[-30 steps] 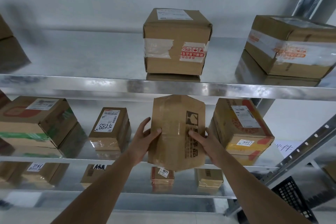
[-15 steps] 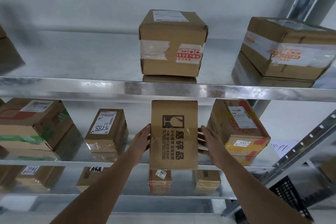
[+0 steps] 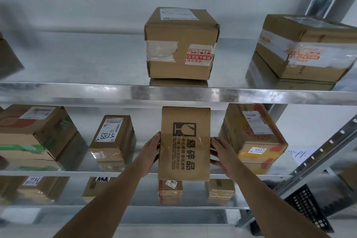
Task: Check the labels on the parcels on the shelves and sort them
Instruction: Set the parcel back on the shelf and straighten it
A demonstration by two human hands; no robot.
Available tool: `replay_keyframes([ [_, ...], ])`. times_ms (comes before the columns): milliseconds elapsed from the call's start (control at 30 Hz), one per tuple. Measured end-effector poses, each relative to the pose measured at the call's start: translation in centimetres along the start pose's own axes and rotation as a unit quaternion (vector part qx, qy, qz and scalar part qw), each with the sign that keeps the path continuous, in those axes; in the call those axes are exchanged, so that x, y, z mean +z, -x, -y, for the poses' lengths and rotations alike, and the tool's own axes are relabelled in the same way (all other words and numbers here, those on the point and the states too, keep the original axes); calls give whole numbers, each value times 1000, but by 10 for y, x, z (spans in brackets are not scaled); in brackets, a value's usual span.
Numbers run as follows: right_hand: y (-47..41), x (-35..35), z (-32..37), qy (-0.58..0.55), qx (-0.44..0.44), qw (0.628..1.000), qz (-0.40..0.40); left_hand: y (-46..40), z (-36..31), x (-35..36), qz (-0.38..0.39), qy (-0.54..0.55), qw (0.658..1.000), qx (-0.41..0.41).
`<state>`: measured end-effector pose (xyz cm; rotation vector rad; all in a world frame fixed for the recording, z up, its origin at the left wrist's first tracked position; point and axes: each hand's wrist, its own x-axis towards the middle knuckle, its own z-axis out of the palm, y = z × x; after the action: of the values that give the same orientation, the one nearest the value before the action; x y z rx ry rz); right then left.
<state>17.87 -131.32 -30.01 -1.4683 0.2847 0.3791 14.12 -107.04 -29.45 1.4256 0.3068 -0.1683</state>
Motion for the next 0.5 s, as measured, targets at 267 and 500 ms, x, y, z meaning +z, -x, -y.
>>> replay_keyframes([
  [267, 2, 0, 0, -3, 6, 1000, 7, 3, 0, 0, 1, -3, 1000, -4],
  [500, 4, 2, 1, -3, 9, 1000, 10, 5, 0, -4, 61, -64, 995, 39],
])
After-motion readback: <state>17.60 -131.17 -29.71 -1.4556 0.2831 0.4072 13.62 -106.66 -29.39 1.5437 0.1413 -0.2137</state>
